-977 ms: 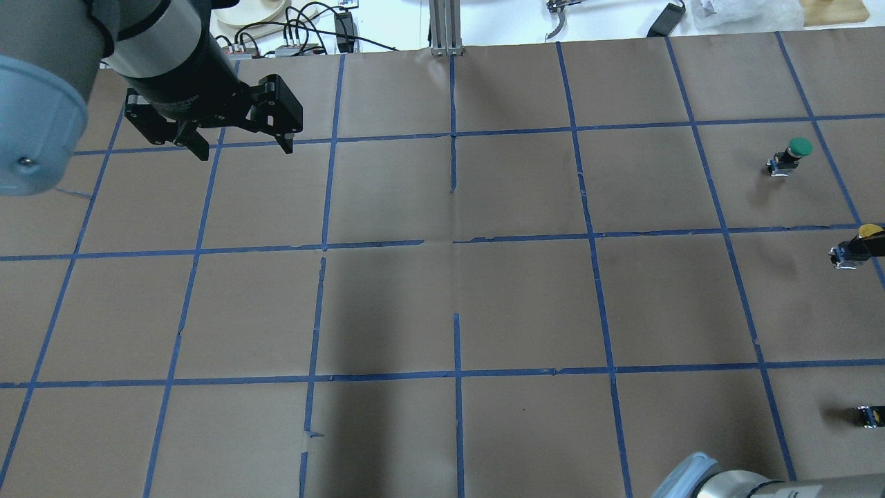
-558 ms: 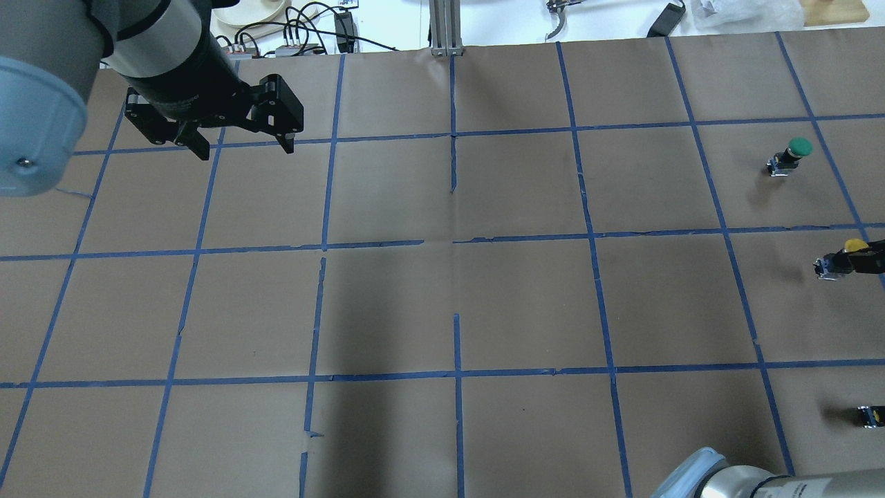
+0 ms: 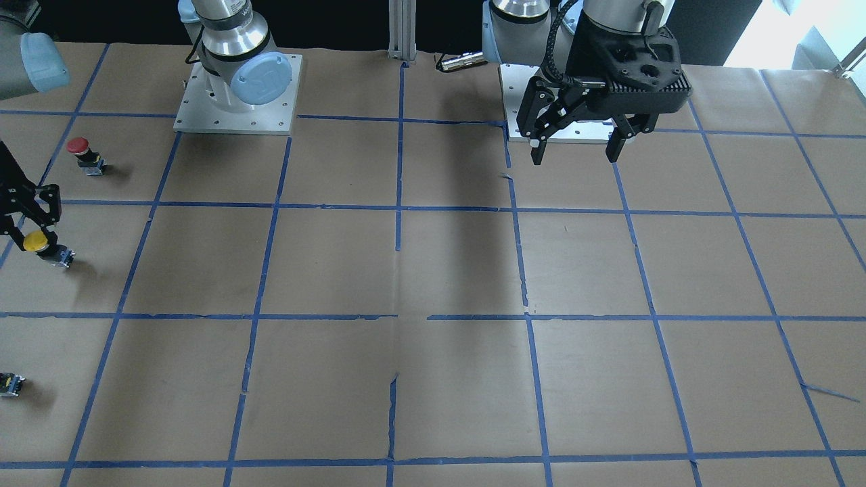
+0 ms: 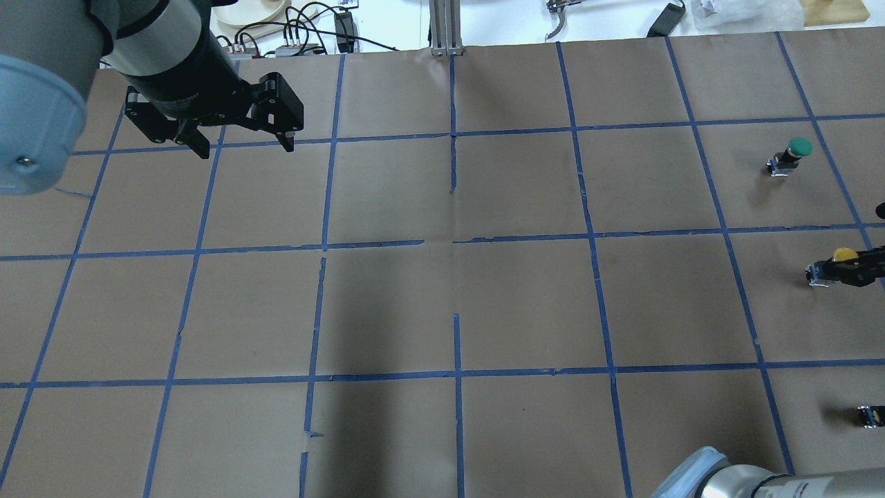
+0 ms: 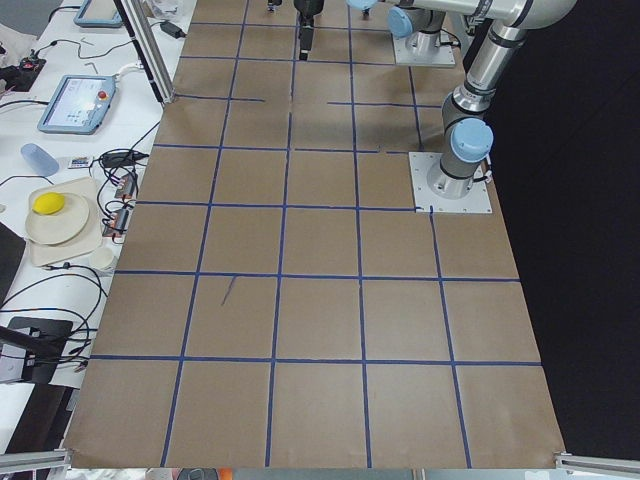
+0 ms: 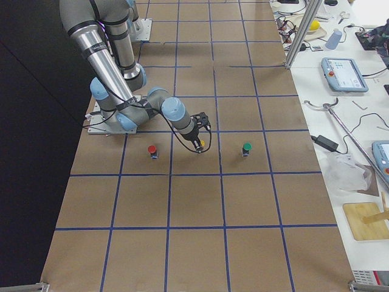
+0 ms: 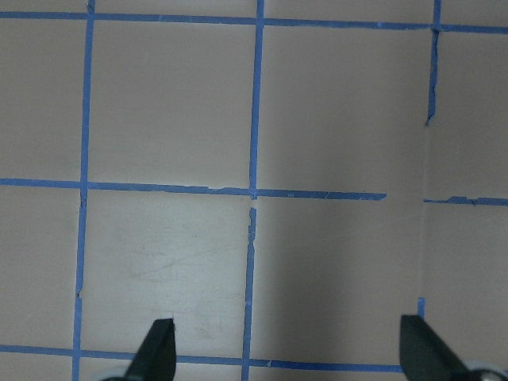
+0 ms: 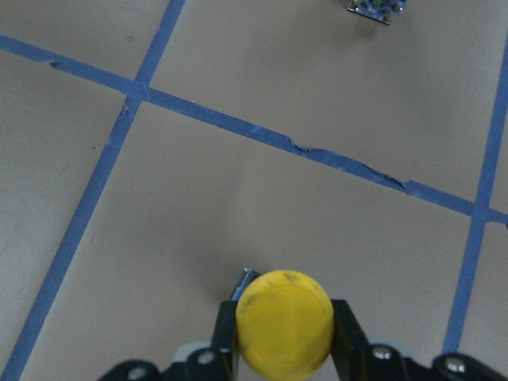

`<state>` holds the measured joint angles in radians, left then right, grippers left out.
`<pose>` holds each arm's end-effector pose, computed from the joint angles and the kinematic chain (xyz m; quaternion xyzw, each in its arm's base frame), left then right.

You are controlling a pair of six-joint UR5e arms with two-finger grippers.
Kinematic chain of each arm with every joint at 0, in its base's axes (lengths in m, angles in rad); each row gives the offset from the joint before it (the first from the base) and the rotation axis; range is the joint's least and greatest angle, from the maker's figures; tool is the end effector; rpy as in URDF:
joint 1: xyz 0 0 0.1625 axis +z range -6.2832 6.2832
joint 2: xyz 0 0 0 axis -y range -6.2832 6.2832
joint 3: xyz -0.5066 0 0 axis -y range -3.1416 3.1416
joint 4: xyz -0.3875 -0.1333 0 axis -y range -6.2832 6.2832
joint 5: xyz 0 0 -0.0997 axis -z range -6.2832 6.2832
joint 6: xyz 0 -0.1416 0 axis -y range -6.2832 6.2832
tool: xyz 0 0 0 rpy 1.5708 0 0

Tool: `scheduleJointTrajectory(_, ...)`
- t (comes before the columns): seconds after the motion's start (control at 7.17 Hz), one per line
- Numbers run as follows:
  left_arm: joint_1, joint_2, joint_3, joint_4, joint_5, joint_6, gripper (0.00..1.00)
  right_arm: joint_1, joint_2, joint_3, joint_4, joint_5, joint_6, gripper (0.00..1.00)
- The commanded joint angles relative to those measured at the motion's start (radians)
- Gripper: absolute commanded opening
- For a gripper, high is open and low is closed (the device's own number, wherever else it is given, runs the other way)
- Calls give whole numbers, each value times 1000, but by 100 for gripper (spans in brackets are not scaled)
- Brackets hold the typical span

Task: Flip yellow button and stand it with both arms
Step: 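Lower the button upright onto the table with the right gripper and release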

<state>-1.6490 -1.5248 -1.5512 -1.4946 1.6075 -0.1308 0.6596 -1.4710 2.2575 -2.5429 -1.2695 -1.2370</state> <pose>-0.1654 -0.4706 0.5680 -0.0275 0.9969 -0.0723 0.0108 -0.2459 -0.4125 0.2778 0.1734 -0.9691 0.1750 0.0093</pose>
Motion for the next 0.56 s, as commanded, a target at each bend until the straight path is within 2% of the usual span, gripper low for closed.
scheduleJointTrajectory(0.0, 0, 0, 0, -1, 2, 0, 100, -2, 0, 11, -7, -1, 2, 20)
scheduleJointTrajectory(0.14, 0, 0, -1, -1, 2, 0, 100, -5, 0, 11, -7, -1, 4, 25)
scheduleJointTrajectory(0.28, 0, 0, -1, 1, 2, 0, 100, -5, 1, 11, -7, -2, 4, 40)
scheduleJointTrajectory(0.42, 0, 2, -1, -1, 2, 0, 100, -5, 1, 11, -7, -8, 2, 43)
